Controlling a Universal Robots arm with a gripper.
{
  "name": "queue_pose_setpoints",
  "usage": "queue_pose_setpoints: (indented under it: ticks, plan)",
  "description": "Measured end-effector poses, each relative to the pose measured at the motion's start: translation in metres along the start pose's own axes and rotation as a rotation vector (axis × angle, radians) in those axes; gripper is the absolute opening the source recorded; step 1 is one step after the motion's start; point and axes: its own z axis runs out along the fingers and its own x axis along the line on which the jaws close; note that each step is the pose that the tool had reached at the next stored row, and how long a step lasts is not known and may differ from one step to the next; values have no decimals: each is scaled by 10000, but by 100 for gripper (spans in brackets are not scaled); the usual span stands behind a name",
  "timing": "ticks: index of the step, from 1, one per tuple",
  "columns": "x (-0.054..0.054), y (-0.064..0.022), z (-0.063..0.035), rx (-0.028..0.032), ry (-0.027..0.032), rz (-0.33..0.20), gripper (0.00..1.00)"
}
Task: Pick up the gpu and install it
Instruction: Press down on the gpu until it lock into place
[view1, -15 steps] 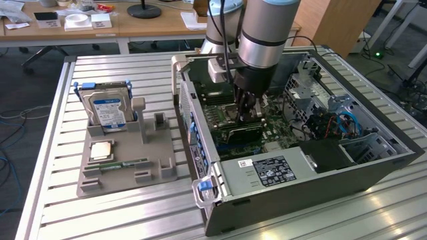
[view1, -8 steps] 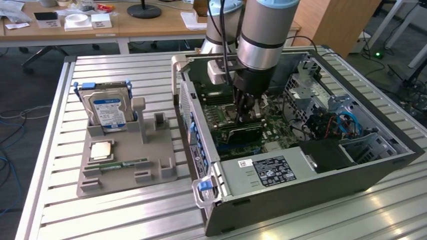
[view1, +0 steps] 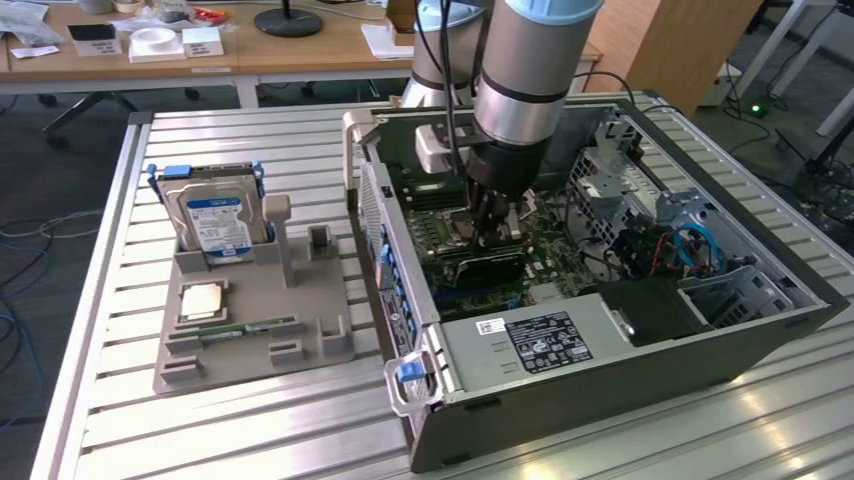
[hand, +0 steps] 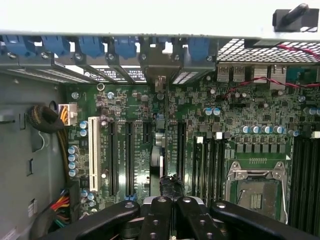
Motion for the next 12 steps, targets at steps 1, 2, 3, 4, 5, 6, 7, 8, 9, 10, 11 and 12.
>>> queue_pose_setpoints:
  ticks: [1,2,3,4,5,6,7,8,9,10,11,12]
  plan:
    - [0,-5,2,0,2,-2,11]
    - [0,-8,2,-1,2,-1,11]
    - [1,-11,3,0,2,0,11]
    - [0,-16,4,0,0,0,11]
    - [0,-20,5,0,-1,0,11]
    - [0,-23,5,0,-1,1,11]
    - [-1,-23,8,1,-1,1,11]
    - [-1,-23,20,1,-2,2,11]
    - [0,-23,30,1,-1,2,11]
    - [0,-23,31,0,0,1,11]
    - [0,-23,31,0,1,0,11]
    - [0,-23,31,-1,1,0,11]
